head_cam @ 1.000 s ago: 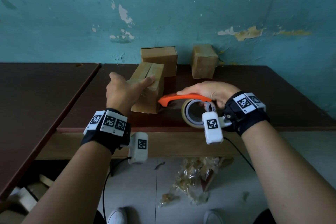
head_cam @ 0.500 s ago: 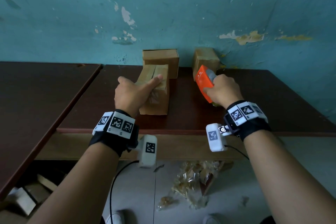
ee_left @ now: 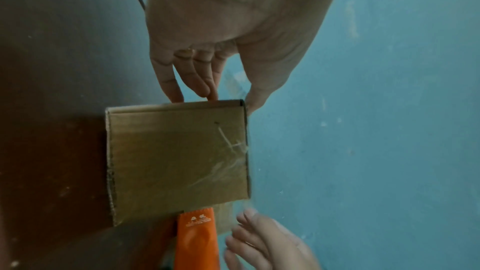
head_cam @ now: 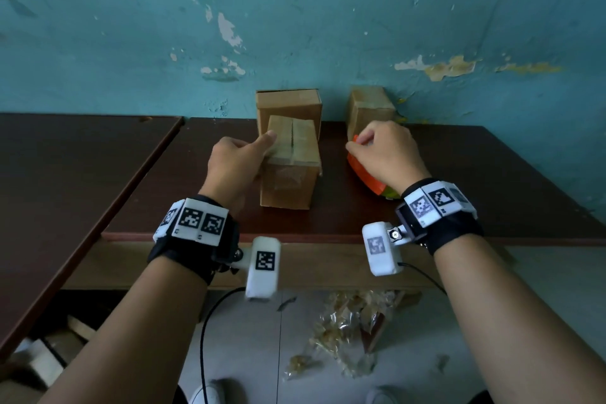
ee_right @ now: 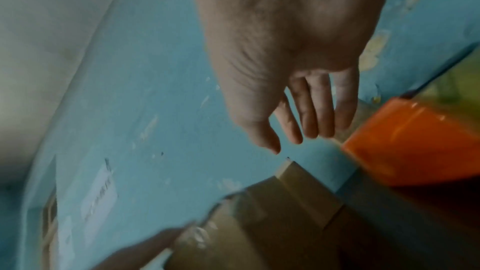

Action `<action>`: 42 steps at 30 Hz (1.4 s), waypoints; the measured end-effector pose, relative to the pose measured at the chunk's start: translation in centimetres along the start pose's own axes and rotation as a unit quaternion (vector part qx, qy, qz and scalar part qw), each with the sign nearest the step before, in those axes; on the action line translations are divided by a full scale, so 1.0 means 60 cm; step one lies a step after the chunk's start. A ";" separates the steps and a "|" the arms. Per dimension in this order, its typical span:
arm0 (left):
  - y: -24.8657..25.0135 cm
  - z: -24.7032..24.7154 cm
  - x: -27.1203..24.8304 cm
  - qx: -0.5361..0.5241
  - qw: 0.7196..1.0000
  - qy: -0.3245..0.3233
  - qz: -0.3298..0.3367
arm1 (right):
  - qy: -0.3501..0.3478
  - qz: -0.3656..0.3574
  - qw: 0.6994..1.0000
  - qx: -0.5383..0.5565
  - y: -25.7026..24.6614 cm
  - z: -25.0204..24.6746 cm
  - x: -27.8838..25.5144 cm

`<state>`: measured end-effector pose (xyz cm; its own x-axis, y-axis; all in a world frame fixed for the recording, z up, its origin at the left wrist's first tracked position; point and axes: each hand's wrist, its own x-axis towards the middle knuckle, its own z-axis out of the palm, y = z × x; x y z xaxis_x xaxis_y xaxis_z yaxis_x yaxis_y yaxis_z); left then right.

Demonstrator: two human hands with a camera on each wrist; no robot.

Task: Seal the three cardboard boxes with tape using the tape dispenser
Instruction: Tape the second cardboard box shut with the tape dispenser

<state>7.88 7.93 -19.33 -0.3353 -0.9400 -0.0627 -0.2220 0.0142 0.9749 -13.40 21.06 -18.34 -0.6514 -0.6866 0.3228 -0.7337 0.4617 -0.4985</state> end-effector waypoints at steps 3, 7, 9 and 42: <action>0.005 -0.008 -0.003 -0.066 0.996 -0.053 -0.038 | -0.087 -0.006 0.984 0.156 -0.024 0.002 -0.006; 0.001 -0.019 -0.005 -0.166 0.974 -0.126 -0.083 | -0.111 -0.014 0.967 0.231 -0.046 0.019 -0.011; -0.007 -0.019 0.002 -0.207 0.959 -0.165 -0.100 | -0.114 -0.023 0.971 0.211 -0.050 0.028 -0.015; -0.108 -0.011 0.033 -0.296 0.922 -0.250 0.024 | -0.116 0.057 0.940 0.315 -0.053 0.043 -0.027</action>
<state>9.27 5.75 -25.64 -0.7442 -0.6669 0.0370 0.2933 -0.2766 0.9151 -9.54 19.27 -19.34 -0.6063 -0.7901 0.0904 -0.3542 0.1665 -0.9202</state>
